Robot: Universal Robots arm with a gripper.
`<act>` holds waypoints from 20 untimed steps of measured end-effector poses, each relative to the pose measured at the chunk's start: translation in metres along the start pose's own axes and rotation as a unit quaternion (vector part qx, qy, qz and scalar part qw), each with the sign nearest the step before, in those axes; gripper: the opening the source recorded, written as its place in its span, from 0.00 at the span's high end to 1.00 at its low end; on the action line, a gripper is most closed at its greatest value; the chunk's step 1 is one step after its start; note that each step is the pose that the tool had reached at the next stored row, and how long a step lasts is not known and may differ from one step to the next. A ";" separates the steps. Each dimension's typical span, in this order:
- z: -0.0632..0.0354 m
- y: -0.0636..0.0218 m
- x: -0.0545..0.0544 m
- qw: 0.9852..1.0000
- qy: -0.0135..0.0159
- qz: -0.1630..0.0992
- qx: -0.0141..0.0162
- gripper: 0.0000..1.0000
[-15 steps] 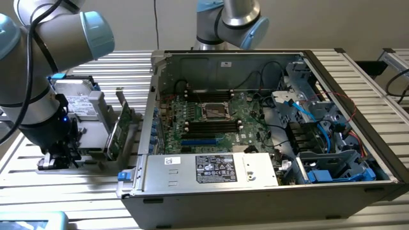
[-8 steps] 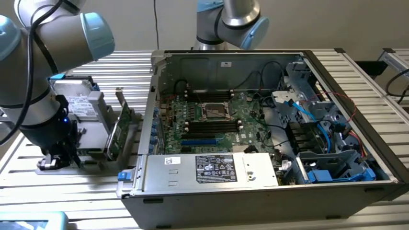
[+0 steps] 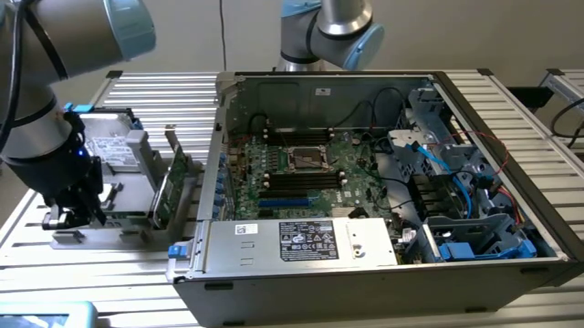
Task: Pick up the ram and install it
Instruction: 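Pick up the ram and move it above insertion slot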
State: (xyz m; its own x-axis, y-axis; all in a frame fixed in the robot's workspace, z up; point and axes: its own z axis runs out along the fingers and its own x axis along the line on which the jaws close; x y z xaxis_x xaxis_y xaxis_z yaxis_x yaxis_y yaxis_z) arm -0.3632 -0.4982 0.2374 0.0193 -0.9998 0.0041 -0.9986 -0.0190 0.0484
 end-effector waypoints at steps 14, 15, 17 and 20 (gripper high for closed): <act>-0.0639 -0.0063 0.001 1.000 0.000 0.001 0.000 0.87; -0.0689 -0.0091 0.001 1.000 0.000 0.001 0.000 0.87; -0.0784 -0.0147 0.001 1.000 0.000 0.001 0.000 0.87; -0.0924 -0.0243 0.002 1.000 0.000 0.001 0.000 0.87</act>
State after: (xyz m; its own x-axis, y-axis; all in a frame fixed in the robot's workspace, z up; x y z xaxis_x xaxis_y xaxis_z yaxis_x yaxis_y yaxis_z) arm -0.3343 -0.4989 0.3285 0.0182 -0.9998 0.0041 -0.9987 -0.0180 0.0484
